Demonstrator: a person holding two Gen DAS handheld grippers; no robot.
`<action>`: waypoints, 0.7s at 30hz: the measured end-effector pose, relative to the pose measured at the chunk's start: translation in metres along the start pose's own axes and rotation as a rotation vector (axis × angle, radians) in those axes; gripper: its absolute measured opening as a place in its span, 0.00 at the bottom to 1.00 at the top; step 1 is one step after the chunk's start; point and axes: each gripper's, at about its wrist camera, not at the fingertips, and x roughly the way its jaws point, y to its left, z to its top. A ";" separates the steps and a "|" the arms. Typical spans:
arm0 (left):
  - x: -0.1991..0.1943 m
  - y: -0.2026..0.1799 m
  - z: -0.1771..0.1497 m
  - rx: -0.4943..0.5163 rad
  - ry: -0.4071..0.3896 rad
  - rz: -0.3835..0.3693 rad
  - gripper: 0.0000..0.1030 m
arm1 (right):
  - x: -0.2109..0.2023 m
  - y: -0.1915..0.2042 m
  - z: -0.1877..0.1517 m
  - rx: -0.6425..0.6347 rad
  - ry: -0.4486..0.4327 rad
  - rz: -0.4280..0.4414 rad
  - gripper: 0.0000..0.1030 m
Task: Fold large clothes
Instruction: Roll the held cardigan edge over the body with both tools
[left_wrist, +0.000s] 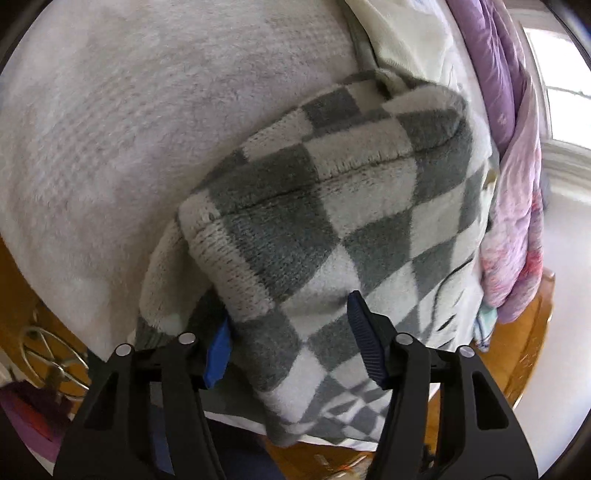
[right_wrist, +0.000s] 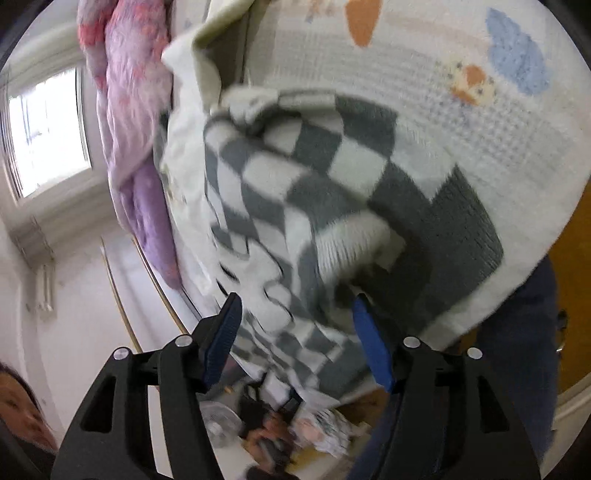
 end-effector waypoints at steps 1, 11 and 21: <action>0.002 -0.002 0.000 0.006 -0.006 0.018 0.51 | 0.009 -0.001 0.006 0.003 -0.014 -0.035 0.58; -0.002 -0.028 -0.015 0.162 -0.010 0.097 0.10 | 0.026 0.019 0.015 -0.168 0.036 -0.196 0.11; -0.003 -0.010 -0.040 0.198 0.042 0.175 0.10 | 0.033 0.024 0.024 -0.413 0.060 -0.411 0.10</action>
